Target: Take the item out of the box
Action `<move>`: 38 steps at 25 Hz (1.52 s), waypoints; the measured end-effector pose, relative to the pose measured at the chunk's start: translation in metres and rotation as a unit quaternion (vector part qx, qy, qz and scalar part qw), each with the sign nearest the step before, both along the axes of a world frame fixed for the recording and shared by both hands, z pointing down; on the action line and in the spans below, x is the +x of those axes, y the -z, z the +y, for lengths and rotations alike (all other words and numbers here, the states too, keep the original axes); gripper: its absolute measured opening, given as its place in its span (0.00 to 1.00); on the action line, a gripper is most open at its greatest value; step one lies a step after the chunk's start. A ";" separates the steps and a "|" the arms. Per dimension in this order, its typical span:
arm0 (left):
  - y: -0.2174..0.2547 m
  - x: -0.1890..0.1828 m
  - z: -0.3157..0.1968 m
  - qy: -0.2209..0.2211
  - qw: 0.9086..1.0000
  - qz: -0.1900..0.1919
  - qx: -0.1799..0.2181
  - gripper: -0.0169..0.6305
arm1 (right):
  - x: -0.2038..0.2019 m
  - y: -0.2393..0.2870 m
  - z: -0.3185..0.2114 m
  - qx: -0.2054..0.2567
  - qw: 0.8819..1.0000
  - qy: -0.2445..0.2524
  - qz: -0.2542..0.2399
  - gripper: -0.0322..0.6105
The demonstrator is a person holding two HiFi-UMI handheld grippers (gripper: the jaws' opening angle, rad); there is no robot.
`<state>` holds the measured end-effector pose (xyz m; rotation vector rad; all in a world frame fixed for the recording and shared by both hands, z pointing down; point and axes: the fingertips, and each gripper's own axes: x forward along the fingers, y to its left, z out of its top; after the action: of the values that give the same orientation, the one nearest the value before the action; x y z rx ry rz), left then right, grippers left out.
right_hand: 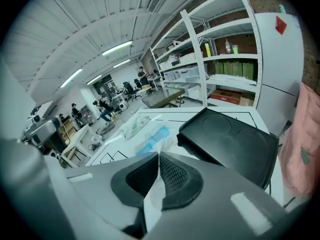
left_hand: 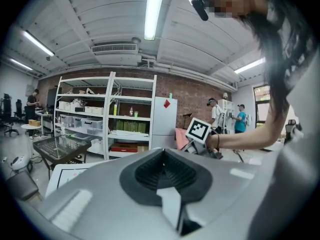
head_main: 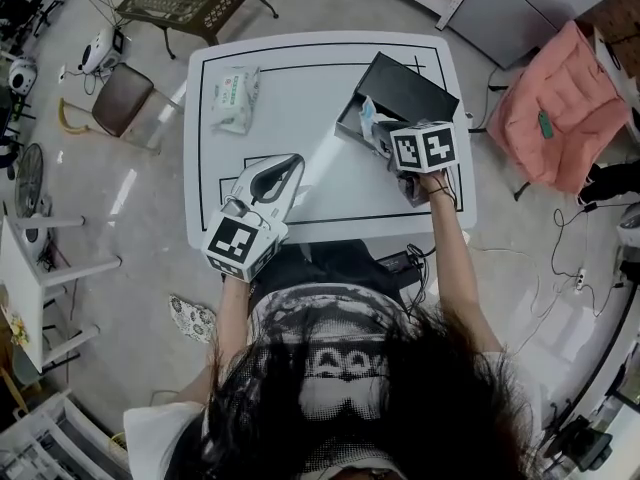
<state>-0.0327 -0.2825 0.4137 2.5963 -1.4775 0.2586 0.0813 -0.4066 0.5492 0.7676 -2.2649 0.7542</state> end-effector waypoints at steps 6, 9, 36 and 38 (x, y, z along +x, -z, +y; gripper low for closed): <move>0.000 0.004 0.004 0.015 1.000 -0.007 0.000 0.03 | 0.001 0.037 0.025 0.035 0.997 -0.022 -0.065 0.07; 0.000 0.003 0.008 0.022 1.000 -0.011 -0.001 0.03 | 0.000 0.047 0.039 0.047 0.995 -0.025 -0.083 0.07; 0.013 -0.063 0.169 0.006 1.000 0.003 0.009 0.03 | -0.058 0.086 0.230 0.084 0.986 -0.075 -0.123 0.07; 0.011 -0.065 0.185 0.001 1.000 0.003 0.010 0.03 | -0.059 0.087 0.247 0.092 0.985 -0.081 -0.123 0.07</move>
<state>-0.0972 -0.0975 0.4025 2.6093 -1.4874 0.2364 0.0220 -0.1592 0.4626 1.0027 -2.5440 0.7548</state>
